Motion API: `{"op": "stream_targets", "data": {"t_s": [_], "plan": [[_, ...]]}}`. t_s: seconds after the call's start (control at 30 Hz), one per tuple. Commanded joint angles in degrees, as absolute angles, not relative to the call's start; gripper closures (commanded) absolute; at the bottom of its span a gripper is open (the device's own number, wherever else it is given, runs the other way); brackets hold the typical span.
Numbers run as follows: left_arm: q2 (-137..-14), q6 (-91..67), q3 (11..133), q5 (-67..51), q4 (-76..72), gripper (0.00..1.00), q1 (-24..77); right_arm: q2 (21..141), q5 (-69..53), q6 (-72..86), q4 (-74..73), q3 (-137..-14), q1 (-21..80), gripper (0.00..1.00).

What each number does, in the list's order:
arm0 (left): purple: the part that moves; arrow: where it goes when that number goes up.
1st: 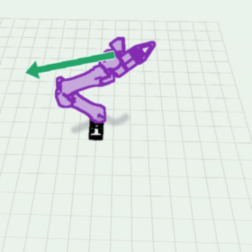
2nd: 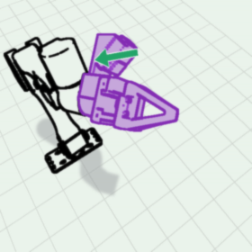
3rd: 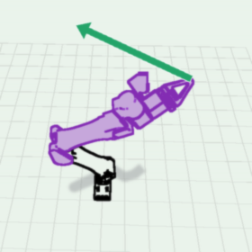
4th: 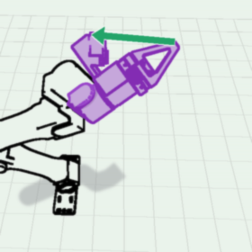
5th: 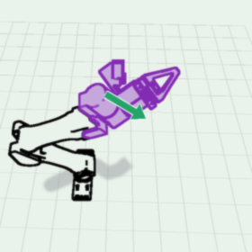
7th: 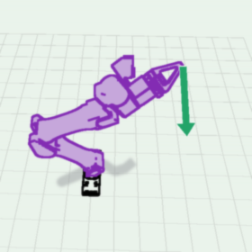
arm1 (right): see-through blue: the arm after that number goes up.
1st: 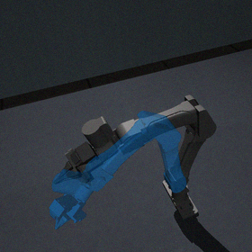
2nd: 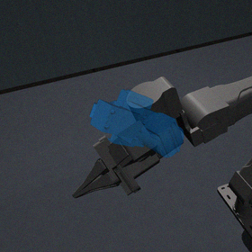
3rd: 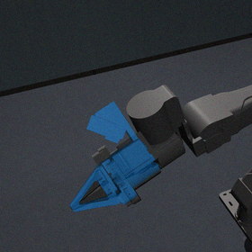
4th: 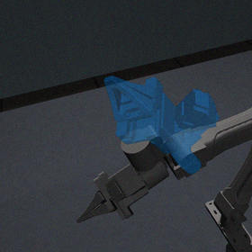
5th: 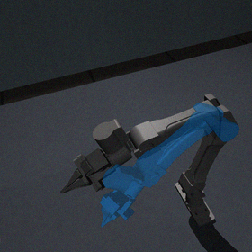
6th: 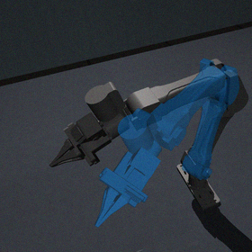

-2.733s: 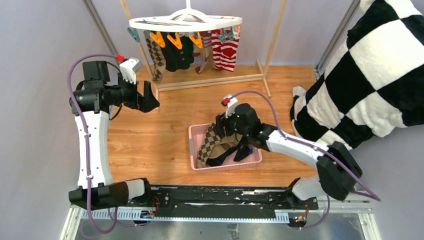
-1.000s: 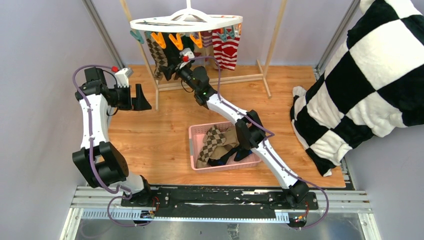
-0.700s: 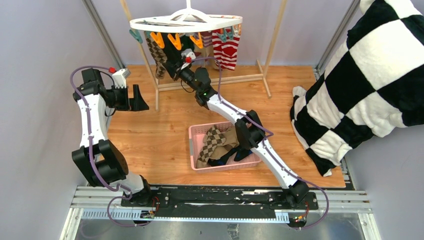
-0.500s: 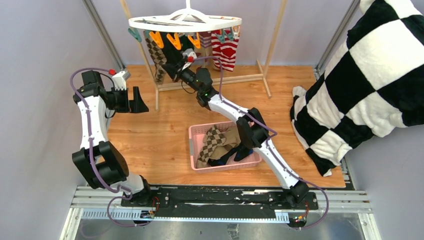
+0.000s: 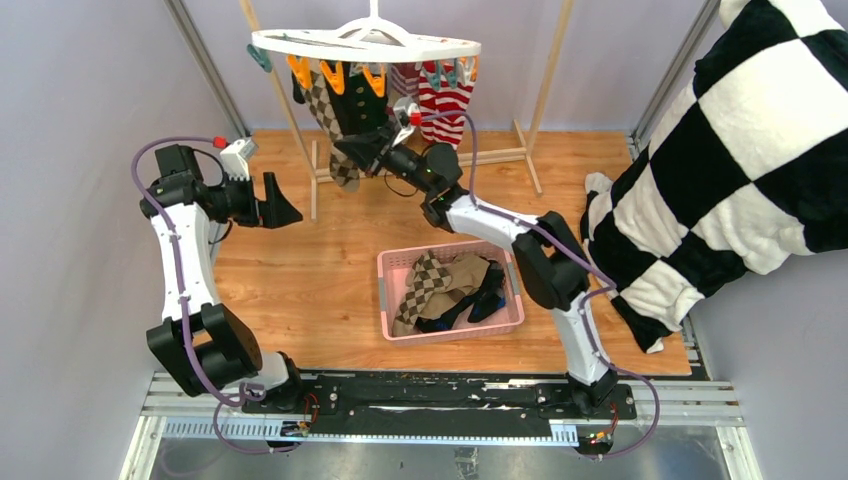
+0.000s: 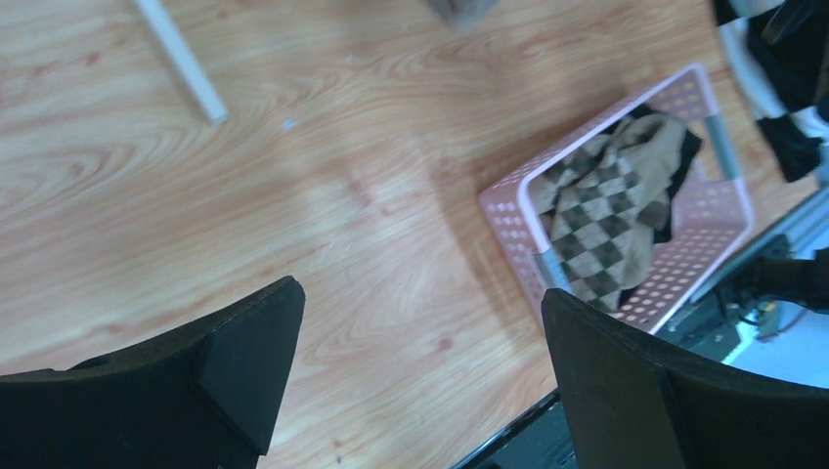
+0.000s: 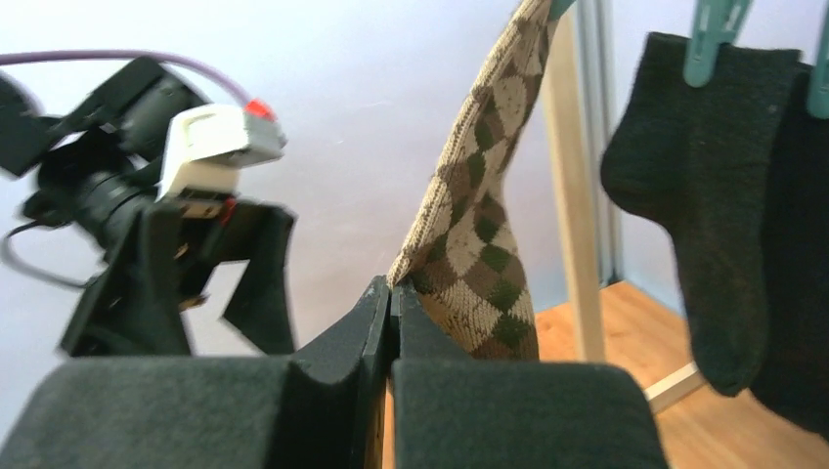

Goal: Remove the socks clipped to the hanger
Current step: Remove the sock from the hanger.

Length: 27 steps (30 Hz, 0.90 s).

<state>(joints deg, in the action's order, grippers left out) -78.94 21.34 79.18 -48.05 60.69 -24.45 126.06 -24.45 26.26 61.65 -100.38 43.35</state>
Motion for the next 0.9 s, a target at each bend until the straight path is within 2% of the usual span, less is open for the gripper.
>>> {"op": "stream_targets", "data": {"t_s": [0.0, 0.13, 0.33, 0.47, 0.57, 0.87], "plan": [[-76.96, 19.25, 81.24, -61.26, 61.00, 0.00, -24.78, 115.94, -31.33, 30.53, 68.81, -88.41, 44.50, 1.00], [-76.84, 16.53, 82.71, -67.46, 61.08, 0.00, -22.90, 107.93, -35.31, 32.12, 68.41, -78.89, 45.12, 1.00], [-75.79, 13.75, 86.42, -67.07, 61.17, 0.00, -15.42, 100.31, -36.23, 36.44, 71.84, -68.88, 45.35, 1.00], [-76.27, 11.73, 89.80, -68.69, 61.18, 0.00, -13.95, 96.24, -37.01, 39.46, 72.16, -64.48, 45.35, 1.00], [-76.97, 10.02, 92.16, -70.87, 61.23, 0.00, -12.76, 94.95, -39.46, 43.95, 73.11, -63.11, 45.35, 1.00], [-79.45, 9.24, 96.35, -67.26, 61.17, 0.00, -6.53, 96.32, -43.70, 56.47, 82.57, -63.01, 45.41, 1.00]]}}
